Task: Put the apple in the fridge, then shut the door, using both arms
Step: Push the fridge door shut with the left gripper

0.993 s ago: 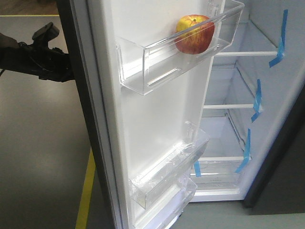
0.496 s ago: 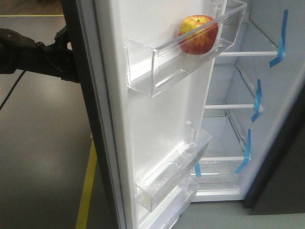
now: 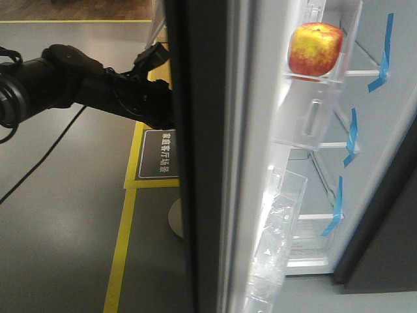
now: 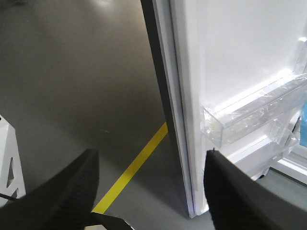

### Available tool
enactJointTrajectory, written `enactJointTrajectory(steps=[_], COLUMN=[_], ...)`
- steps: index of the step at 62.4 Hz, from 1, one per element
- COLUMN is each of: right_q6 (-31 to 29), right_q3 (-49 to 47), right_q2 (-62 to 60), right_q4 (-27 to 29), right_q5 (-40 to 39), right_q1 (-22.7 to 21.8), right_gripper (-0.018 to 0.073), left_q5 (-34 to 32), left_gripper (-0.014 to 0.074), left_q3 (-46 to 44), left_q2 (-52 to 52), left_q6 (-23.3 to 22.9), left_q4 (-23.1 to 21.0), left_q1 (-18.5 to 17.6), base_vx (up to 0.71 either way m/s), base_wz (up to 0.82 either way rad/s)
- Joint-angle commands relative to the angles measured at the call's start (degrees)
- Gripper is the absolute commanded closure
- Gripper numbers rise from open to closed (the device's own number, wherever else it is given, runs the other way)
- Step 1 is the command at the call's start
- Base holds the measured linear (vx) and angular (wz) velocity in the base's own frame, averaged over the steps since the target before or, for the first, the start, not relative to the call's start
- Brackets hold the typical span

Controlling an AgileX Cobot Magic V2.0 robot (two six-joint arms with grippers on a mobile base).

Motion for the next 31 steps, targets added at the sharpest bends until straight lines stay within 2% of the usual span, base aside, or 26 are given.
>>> enactJointTrajectory(steps=[1,31], right_q6=[-0.53,-0.53], right_q3=[-1.20,-1.20], right_q2=[0.86,0.86], right_q4=[0.90,0.90], right_q5=[-3.65,-3.65], right_q1=[0.05,0.05], right_gripper=[0.0106,0.0106], left_q5=[-1.18,-5.93], left_gripper=[0.0603,0.0603], left_q3=[-1.85,-1.85], left_q2=[-3.23,-3.23], left_q6=[0.24,1.71], left_q4=[-3.80,-5.54], left_q1=[-2.02,-13.24], base_vx=[0.00,0.00], base_wz=[0.00,0.00])
